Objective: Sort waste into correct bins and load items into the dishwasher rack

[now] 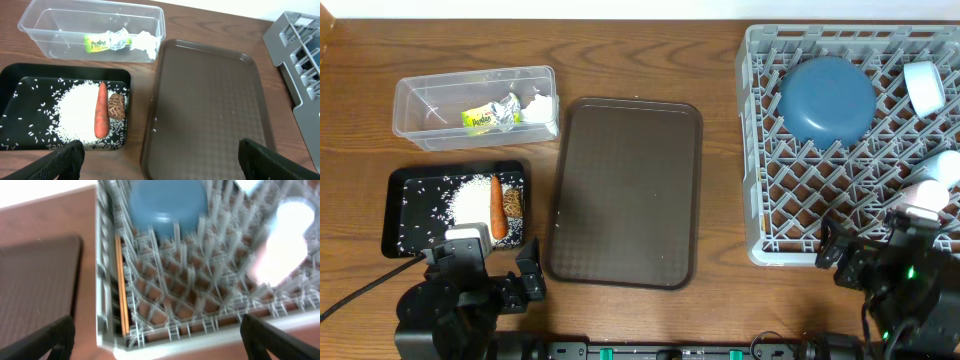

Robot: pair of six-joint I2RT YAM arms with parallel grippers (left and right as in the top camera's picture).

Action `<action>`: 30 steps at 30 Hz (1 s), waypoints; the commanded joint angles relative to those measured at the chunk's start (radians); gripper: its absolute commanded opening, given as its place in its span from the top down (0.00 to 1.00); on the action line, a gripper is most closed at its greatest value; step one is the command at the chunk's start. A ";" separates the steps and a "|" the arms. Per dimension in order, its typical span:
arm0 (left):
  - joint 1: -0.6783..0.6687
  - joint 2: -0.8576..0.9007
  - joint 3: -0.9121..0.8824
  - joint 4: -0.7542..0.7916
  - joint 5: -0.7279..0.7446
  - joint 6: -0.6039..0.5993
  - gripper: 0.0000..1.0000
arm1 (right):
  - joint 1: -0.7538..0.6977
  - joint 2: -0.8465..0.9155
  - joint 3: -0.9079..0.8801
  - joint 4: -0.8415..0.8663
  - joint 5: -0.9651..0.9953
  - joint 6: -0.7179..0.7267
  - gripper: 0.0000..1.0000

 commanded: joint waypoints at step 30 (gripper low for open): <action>-0.002 -0.003 -0.009 0.000 -0.008 -0.005 0.02 | 0.074 -0.440 -0.813 0.888 -0.061 -0.156 0.01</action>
